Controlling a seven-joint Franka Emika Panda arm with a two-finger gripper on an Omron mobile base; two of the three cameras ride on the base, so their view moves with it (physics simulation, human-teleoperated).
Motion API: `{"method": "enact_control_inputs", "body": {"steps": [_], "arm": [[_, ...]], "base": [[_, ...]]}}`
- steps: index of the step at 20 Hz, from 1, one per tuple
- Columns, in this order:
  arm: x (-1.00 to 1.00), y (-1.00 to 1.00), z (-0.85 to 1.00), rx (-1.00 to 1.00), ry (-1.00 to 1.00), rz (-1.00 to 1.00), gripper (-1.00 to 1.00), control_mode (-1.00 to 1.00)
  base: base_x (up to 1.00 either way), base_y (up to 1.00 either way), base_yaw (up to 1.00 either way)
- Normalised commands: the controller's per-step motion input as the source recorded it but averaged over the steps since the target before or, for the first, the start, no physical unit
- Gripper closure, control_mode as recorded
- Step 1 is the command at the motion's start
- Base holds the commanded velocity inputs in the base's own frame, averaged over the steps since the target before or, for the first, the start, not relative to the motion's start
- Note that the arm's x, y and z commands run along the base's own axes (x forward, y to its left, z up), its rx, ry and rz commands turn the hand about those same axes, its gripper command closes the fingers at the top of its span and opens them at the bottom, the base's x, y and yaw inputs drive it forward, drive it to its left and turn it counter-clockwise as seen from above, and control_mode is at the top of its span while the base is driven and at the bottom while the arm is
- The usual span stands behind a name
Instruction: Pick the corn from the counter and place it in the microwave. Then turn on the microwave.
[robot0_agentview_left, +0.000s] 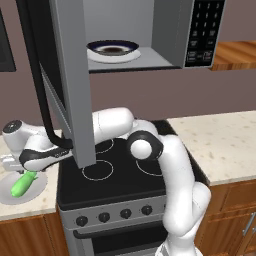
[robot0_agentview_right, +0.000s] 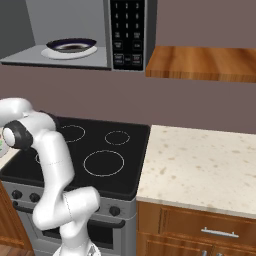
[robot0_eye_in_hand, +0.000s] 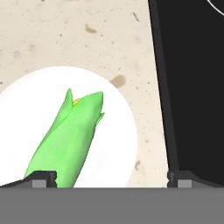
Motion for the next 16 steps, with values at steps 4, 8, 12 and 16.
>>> {"method": "enact_control_inputs", "body": {"steps": [4,8,12,16], "arm": [[-0.01,0.15,-0.07,0.00,0.00,-0.02,-1.00,-1.00],[0.00,0.12,-0.09,0.00,0.00,-0.02,-1.00,-1.00],[0.00,0.11,-0.08,0.00,0.00,-0.02,-1.00,-1.00],[0.00,0.11,-0.05,0.00,0.00,-0.02,-1.00,-1.00]], "base": [[0.00,0.00,0.00],[0.00,0.00,0.00],[0.00,0.00,0.00],[0.00,0.00,0.00]]}}
